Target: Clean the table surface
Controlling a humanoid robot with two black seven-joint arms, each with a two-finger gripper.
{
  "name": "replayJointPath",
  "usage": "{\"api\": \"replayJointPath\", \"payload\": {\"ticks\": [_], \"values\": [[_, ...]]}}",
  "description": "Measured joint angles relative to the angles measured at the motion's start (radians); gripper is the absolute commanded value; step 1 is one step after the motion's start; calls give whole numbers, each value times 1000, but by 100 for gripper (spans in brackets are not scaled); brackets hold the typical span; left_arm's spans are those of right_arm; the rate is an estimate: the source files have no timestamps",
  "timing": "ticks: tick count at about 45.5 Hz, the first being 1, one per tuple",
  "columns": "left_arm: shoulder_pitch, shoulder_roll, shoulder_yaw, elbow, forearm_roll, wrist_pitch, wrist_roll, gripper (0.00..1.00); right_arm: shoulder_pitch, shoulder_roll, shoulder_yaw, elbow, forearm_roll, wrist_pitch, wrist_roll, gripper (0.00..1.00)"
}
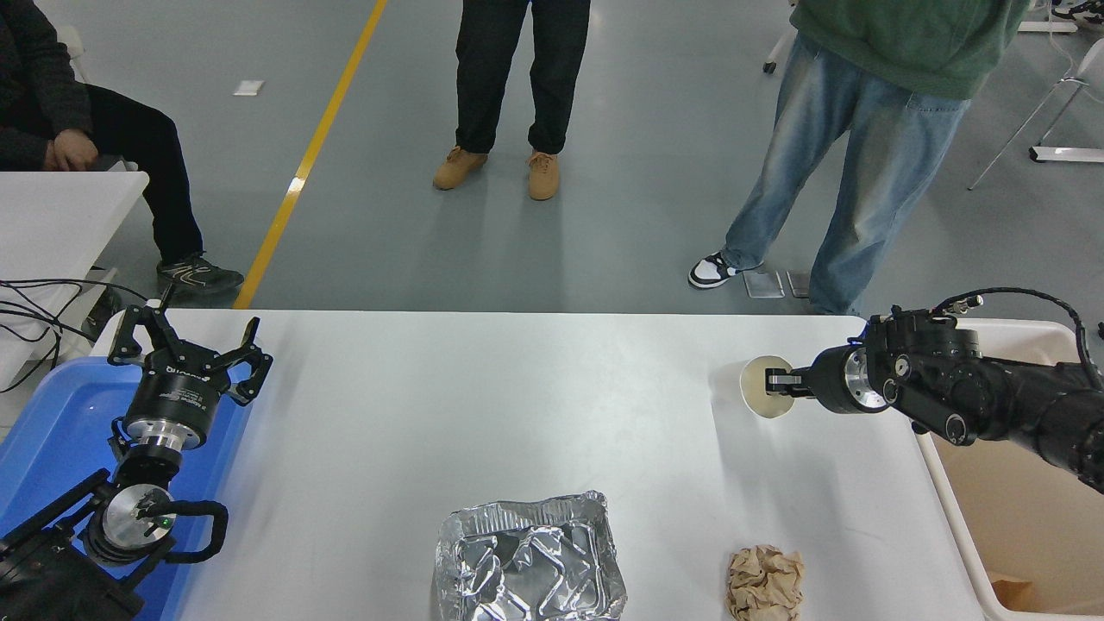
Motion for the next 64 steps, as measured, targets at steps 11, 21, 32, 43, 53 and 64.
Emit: {"api": "replayJointPath", "payload": {"ticks": [11, 21, 32, 43, 53, 64], "values": [[0, 0, 0, 0, 0, 0, 0, 99, 56, -81, -3, 88, 12, 59, 22, 0], [0, 0, 0, 0, 0, 0, 0, 99, 84, -179, -4, 203, 15, 87, 29, 0], [0, 0, 0, 0, 0, 0, 0, 99, 121, -290, -4, 314, 13, 130, 34, 0], [0, 0, 0, 0, 0, 0, 0, 99, 180, -415, -4, 410, 7, 176, 38, 0], [0, 0, 0, 0, 0, 0, 0, 99, 242, -538, 2, 494, 5, 220, 38, 0], [0, 0, 0, 0, 0, 0, 0, 99, 308, -673, 11, 577, 3, 283, 39, 0]]}}
